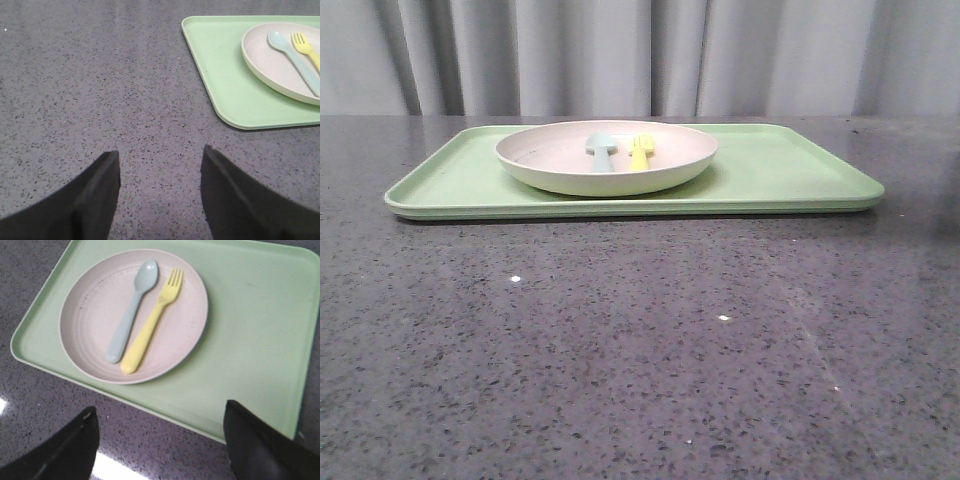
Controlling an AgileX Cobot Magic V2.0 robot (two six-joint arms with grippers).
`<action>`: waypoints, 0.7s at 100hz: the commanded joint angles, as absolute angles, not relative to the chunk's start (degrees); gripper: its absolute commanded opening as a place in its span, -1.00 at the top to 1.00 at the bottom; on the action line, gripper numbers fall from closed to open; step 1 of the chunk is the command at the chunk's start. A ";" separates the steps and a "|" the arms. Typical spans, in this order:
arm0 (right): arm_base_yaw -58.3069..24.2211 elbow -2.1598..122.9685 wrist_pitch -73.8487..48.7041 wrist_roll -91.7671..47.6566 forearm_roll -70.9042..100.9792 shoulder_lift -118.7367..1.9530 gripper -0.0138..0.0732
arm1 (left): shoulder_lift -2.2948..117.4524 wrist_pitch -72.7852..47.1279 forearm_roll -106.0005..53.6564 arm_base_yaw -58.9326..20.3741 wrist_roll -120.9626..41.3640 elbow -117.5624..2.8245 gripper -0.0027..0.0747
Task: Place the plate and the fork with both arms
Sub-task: 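Lower the right gripper onto the yellow fork in the plate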
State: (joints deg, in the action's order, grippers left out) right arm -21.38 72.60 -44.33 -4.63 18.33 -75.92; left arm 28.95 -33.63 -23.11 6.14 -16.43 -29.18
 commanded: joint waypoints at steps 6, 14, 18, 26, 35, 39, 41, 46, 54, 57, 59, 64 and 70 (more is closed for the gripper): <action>-23.70 79.85 -40.61 -2.18 19.00 -81.68 -0.53 | 29.07 -29.71 -24.64 6.17 -16.06 -30.66 -0.02; -25.14 83.27 -40.75 -0.79 18.08 -85.63 -0.53 | 29.07 -29.71 -24.64 6.17 -16.06 -30.66 -0.02; -25.88 84.89 -40.68 0.00 17.30 -87.12 -0.53 | 29.07 -29.71 -24.64 6.17 -16.06 -30.66 -0.02; -27.33 87.72 -40.75 2.50 15.26 -90.48 -0.53 | 29.07 -29.71 -24.64 6.17 -16.06 -30.66 -0.02; -29.00 90.75 -40.90 6.07 11.82 -93.68 -0.53 | 29.07 -29.71 -24.64 6.17 -16.06 -30.66 -0.02; -29.66 92.12 -41.19 7.99 9.72 -94.84 -0.53 | 29.07 -29.71 -24.64 6.17 -16.06 -30.66 -0.02; -29.91 92.56 -41.34 8.74 8.46 -95.55 -0.53 | 29.07 -29.71 -24.64 6.17 -16.06 -30.66 -0.02; -30.81 94.26 -41.80 12.28 5.31 -97.07 -0.53 | 29.07 -29.71 -24.64 6.17 -16.06 -30.66 -0.02; -32.04 96.72 -43.16 17.41 0.00 -99.62 -0.53 | 29.07 -29.71 -24.64 6.17 -16.06 -30.66 -0.02; -32.51 97.53 -43.48 19.12 -1.82 -100.39 -0.53 | 29.07 -29.71 -24.64 6.17 -16.06 -30.66 -0.02; -32.83 98.11 -43.68 20.26 -3.05 -100.90 -0.53 | 29.07 -29.71 -24.64 6.17 -16.06 -30.66 -0.02; -33.62 99.33 -43.93 22.70 -5.66 -102.00 -0.53 | 29.07 -29.71 -24.64 6.17 -16.06 -30.66 -0.02; -34.45 100.83 -44.09 25.36 -8.48 -103.36 -0.53 | 29.07 -29.71 -24.64 6.17 -16.06 -30.66 -0.02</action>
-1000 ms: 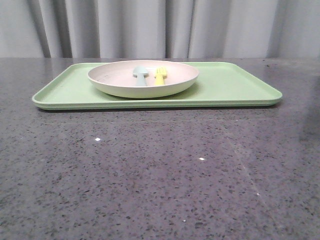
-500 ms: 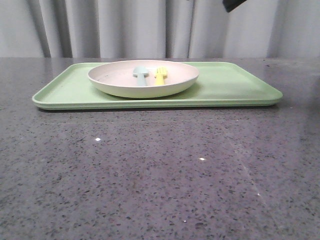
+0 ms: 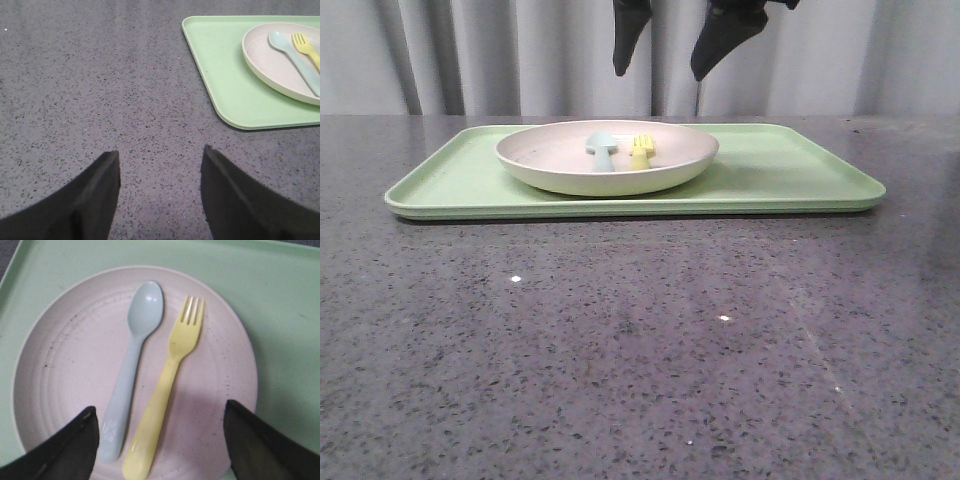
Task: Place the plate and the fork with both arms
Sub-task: 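Lower the right gripper onto the yellow fork in the plate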
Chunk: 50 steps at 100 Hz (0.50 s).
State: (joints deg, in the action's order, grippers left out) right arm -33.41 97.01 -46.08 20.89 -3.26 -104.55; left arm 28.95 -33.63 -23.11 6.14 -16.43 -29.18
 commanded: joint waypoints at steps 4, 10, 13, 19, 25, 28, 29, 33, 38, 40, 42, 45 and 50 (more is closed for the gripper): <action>-34.85 101.74 -44.15 27.03 -10.10 -104.01 -0.53 | 29.07 -29.71 -24.64 6.17 -16.06 -30.66 -0.02; -35.16 102.59 -44.20 28.95 -11.78 -105.20 -0.53 | 29.07 -29.71 -24.64 6.17 -16.06 -30.66 -0.02; -35.21 102.92 -44.27 29.72 -12.40 -105.57 -0.53 | 29.07 -29.71 -24.64 6.17 -16.06 -30.66 -0.02; -35.21 103.25 -44.41 30.67 -12.96 -106.49 -0.53 | 29.07 -29.71 -24.64 6.17 -16.06 -30.66 -0.02; -35.21 103.25 -44.56 31.21 -13.41 -107.09 -0.53 | 29.07 -29.71 -24.64 6.17 -16.06 -30.66 -0.02; -35.21 103.25 -44.67 31.32 -13.55 -107.53 -0.53 | 29.07 -29.71 -24.64 6.17 -16.06 -30.66 -0.02; -35.21 103.25 -44.73 31.32 -13.69 -107.62 -0.53 | 29.07 -29.71 -24.64 6.17 -16.06 -30.66 -0.02; -35.21 103.25 -44.85 31.37 -13.70 -108.07 -0.53 | 29.07 -29.71 -24.64 6.17 -16.06 -30.66 -0.02; -35.21 103.25 -44.98 31.50 -13.70 -108.49 -0.53 | 29.07 -29.71 -24.64 6.17 -16.06 -30.66 -0.02; -35.21 103.25 -44.98 31.58 -13.74 -108.72 -0.53 | 29.07 -29.71 -24.64 6.17 -16.06 -30.66 -0.02; -35.21 103.25 -44.98 31.64 -13.74 -108.83 -0.53 | 29.07 -29.71 -24.64 6.17 -16.06 -30.66 -0.02; -35.21 103.25 -44.98 31.64 -13.74 -109.11 -0.53 | 29.07 -29.71 -24.64 6.17 -16.06 -30.66 -0.02; -35.21 103.25 -45.05 31.64 -13.74 -109.31 -0.53 | 29.07 -29.71 -24.64 6.17 -16.06 -30.66 -0.02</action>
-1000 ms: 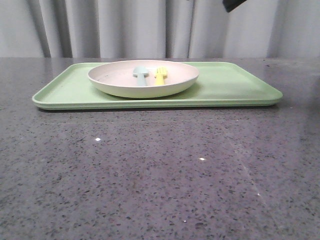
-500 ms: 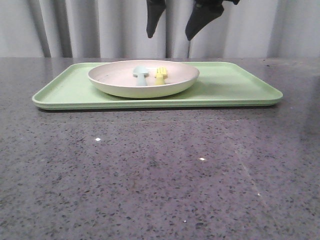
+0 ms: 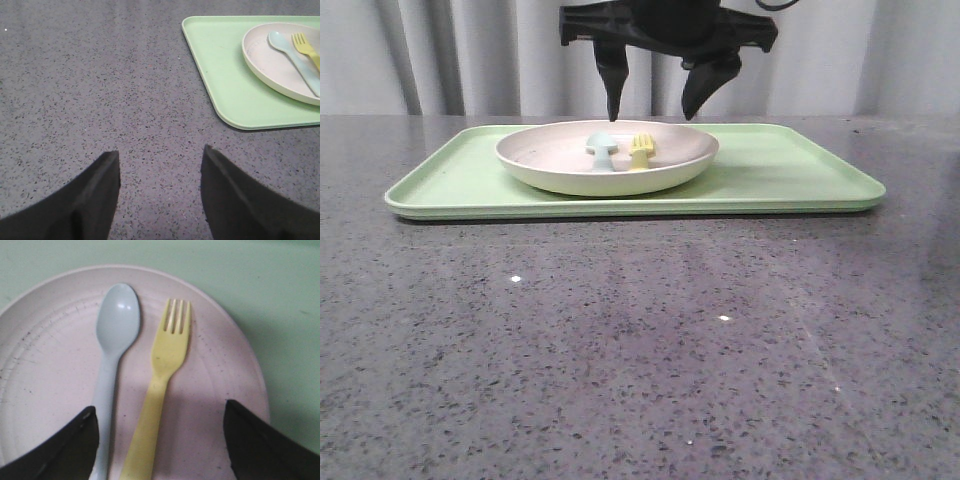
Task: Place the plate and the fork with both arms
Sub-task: 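Lower the right gripper onto the yellow fork in the plate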
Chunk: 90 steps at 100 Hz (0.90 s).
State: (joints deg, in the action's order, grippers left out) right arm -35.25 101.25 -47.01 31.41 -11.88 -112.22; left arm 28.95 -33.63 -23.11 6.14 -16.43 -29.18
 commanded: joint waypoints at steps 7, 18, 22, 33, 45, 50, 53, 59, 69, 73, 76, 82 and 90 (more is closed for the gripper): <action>-35.21 103.25 -45.22 31.64 -13.82 -109.52 -0.53 | 29.07 -29.71 -24.64 6.17 -16.06 -30.66 -0.02; -35.10 103.25 -45.22 31.70 -14.01 -109.60 -0.53 | 29.07 -29.71 -24.64 6.17 -16.06 -30.66 -0.02; -35.10 103.25 -45.22 31.78 -14.17 -109.72 -0.53 | 29.07 -29.71 -24.64 6.17 -16.06 -30.66 -0.02; -35.10 103.25 -45.22 32.04 -14.22 -110.37 -0.53 | 29.07 -29.71 -24.64 6.17 -16.06 -30.66 -0.02; -35.10 103.25 -45.29 32.04 -14.22 -111.24 -0.53 | 29.07 -29.71 -24.64 6.17 -16.06 -30.66 -0.02; -35.10 103.25 -45.47 32.04 -14.22 -111.56 -0.53 | 29.07 -29.71 -24.64 6.17 -16.06 -30.66 -0.02; -35.10 103.25 -45.54 32.04 -14.22 -111.69 -0.53 | 29.07 -29.71 -24.64 6.17 -16.06 -30.66 -0.02; -35.10 103.25 -45.62 32.19 -14.22 -112.05 -0.53 | 29.07 -29.71 -24.64 6.17 -16.06 -30.66 -0.02; -35.10 103.25 -45.82 32.21 -14.22 -112.70 -0.53 | 29.07 -29.71 -24.64 6.17 -16.06 -30.66 -0.02; -35.10 103.25 -45.92 32.22 -14.22 -113.02 -0.53 | 29.07 -29.71 -24.64 6.17 -16.06 -30.66 -0.02; -35.10 103.25 -45.92 32.22 -14.22 -113.14 -0.53 | 29.07 -29.71 -24.64 6.17 -16.06 -30.66 -0.02; -35.10 103.25 -46.11 32.22 -14.22 -113.29 -0.53 | 29.07 -29.71 -24.64 6.17 -16.06 -30.66 -0.02; -35.10 103.25 -46.12 32.27 -14.22 -113.43 -0.53 | 29.07 -29.71 -24.64 6.17 -16.06 -30.66 -0.02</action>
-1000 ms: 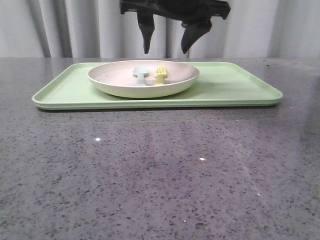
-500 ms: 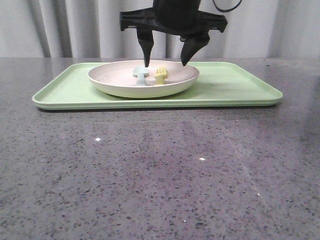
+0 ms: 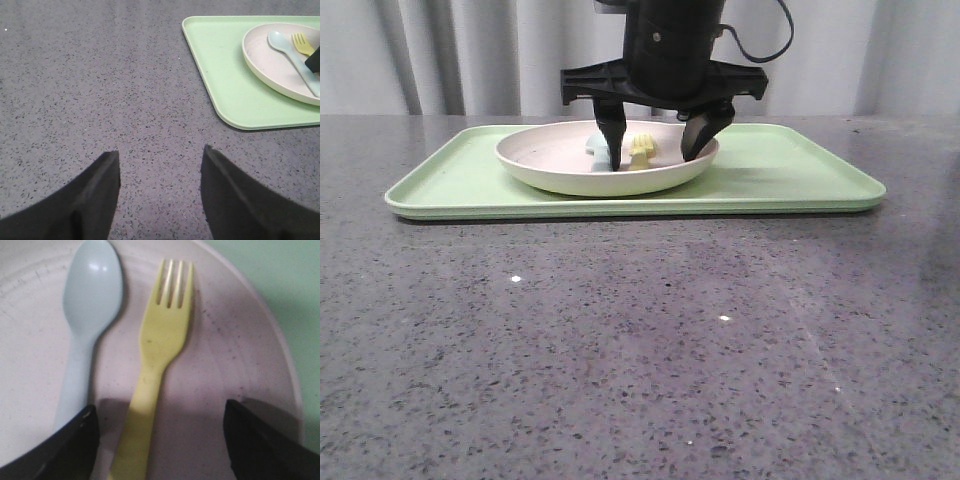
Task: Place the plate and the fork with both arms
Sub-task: 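Lower the right gripper onto the yellow fork in the plate, then close the right gripper on the yellow fork and lift it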
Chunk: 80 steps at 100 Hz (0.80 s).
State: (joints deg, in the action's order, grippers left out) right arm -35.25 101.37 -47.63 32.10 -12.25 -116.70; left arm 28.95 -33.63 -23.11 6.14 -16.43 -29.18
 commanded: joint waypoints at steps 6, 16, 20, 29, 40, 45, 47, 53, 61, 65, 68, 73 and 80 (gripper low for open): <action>-35.10 103.25 -46.06 32.44 -14.22 -113.43 -0.53 | 29.07 -29.71 -24.64 6.17 -16.06 -30.66 -0.02; -35.10 103.25 -46.06 32.96 -14.22 -113.43 -0.53 | 29.07 -29.71 -24.64 6.17 -16.06 -30.66 -0.02; -35.10 103.25 -46.06 33.07 -14.22 -113.43 -0.53 | 29.07 -29.71 -24.64 6.17 -16.06 -30.66 -0.02; -35.10 103.25 -46.06 33.12 -14.22 -113.43 -0.45 | 29.07 -29.71 -24.64 6.17 -16.06 -30.66 -0.02; -35.10 103.25 -46.24 33.19 -14.22 -113.43 -0.30 | 29.07 -29.71 -24.64 6.17 -16.06 -30.66 -0.02; -35.10 103.25 -46.24 33.19 -14.22 -113.43 -0.23 | 29.07 -29.71 -24.64 6.17 -16.06 -30.66 -0.02; -35.10 103.25 -46.29 33.19 -14.22 -113.43 -0.21 | 29.07 -29.71 -24.64 6.17 -16.06 -30.66 -0.02; -35.10 103.25 -46.29 33.19 -14.22 -113.43 -0.14 | 29.07 -29.71 -24.64 6.17 -16.06 -30.66 -0.02; -35.10 103.25 -46.35 33.19 -14.22 -113.43 -0.08 | 29.07 -29.71 -24.64 6.17 -16.06 -30.66 -0.02; -35.10 103.25 -46.47 33.24 -14.22 -113.43 -0.04 | 29.07 -29.71 -24.64 6.17 -16.06 -30.66 -0.02; -35.10 103.25 -46.53 33.25 -14.22 -113.43 -0.01 | 29.07 -29.71 -24.64 6.17 -16.06 -30.66 -0.02; -35.10 103.25 -46.67 33.25 -14.22 -113.43 0.04 | 29.07 -29.71 -24.64 6.17 -16.06 -30.66 -0.02; -35.10 103.25 -46.80 33.31 -14.22 -113.43 0.13 | 29.07 -29.71 -24.64 6.17 -16.06 -30.66 -0.02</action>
